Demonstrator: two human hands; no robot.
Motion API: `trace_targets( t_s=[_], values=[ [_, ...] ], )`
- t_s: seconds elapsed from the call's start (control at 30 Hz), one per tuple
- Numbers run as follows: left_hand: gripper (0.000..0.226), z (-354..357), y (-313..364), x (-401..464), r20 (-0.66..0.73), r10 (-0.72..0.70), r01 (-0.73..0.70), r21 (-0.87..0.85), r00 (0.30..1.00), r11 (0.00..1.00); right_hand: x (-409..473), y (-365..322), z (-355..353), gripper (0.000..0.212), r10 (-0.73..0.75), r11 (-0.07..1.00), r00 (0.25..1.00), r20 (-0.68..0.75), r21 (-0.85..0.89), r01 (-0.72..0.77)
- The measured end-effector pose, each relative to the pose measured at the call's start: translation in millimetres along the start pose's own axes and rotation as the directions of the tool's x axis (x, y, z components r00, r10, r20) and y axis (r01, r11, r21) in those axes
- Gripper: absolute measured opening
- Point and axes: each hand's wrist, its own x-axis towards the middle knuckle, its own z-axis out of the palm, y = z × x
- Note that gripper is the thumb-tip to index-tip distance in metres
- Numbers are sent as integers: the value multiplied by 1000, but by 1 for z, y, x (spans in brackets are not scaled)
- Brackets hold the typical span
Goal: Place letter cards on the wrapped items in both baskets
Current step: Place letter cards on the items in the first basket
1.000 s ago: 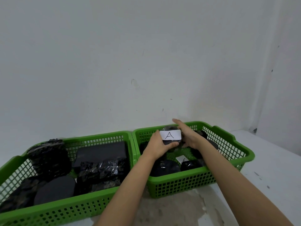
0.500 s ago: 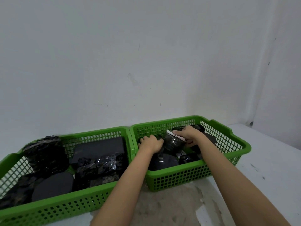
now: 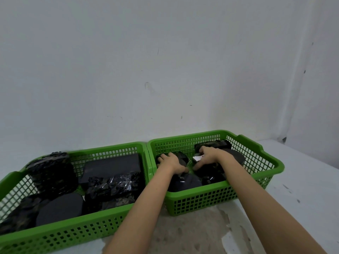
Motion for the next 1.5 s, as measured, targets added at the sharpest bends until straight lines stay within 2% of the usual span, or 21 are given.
trace_targets(
  t_s=[0.13,0.2,0.3,0.37,0.43,0.5,0.53,0.57,0.67,0.73,0.8,0.83,0.93,1.03,1.1,1.13,1.2,1.23,1.33,1.47,1.5],
  values=[
    [93,-1,0,-2,-47,9,-9,6,999,1000,3,-2,-3,74,20,937,982,-190,347,48],
    [85,-1,0,-2,-116,11,-16,-39,993,999,6,-2,-4,66,51,921,952,-301,384,72],
    [71,-6,2,-4,-289,-3,-101,-343,957,934,3,-6,-5,63,25,896,870,-493,397,199],
    [61,-12,4,-5,-371,-63,-204,-636,927,744,-1,-12,-8,63,9,776,882,-471,559,291],
    [53,-16,4,0,-327,-121,-237,-851,937,470,-5,-18,-8,65,-51,693,954,-295,678,246],
    [49,-19,5,3,-221,-86,-202,-962,972,181,-9,-23,-5,69,-130,680,989,-74,719,143],
    [49,-18,5,6,-190,-60,-182,-977,980,112,-10,-25,-5,68,-181,645,983,-4,754,122],
    [50,-17,5,7,-189,-34,-185,-978,981,93,-12,-26,-5,65,-233,591,972,42,799,107],
    [39,-17,3,8,-301,-51,-290,-944,952,156,-15,-26,-8,43,-321,416,946,40,904,103],
    [29,-21,2,7,-400,-142,-361,-902,905,238,-12,-24,-9,43,-301,367,953,-26,920,141],
    [31,-24,1,4,-487,-204,-433,-863,849,260,-8,-22,-6,56,-240,408,968,-68,898,164],
    [33,-24,2,3,-486,-210,-437,-866,848,241,-8,-22,-4,58,-217,448,974,-70,879,163],
    [58,-22,2,2,-329,-182,-299,-938,926,177,-5,-23,3,56,-216,568,976,-31,809,151],
    [73,-20,1,2,-202,-217,-158,-966,955,205,-7,-22,3,61,-287,628,957,39,762,157],
    [76,-19,1,1,-207,-226,-136,-946,952,294,-10,-22,2,73,-325,679,944,57,709,191],
    [75,-18,2,-1,-251,-226,-151,-911,941,384,-12,-23,1,76,-336,720,941,48,657,223],
    [70,-14,5,-6,-362,-201,-204,-814,910,545,-12,-22,1,71,-341,817,940,29,504,281],
    [70,-13,6,-8,-390,-179,-220,-779,903,587,-11,-21,2,64,-343,856,939,20,419,304],
    [76,-12,4,-7,-404,-134,-223,-718,905,659,-2,-19,7,48,-315,916,949,16,267,299],
    [71,-14,6,-8,-399,-152,-214,-731,904,647,1,-20,9,24,-291,924,957,-10,255,284],
    [68,-14,6,-9,-402,-158,-215,-735,902,643,1,-21,9,30,-290,924,957,-18,254,285]
  ],
)
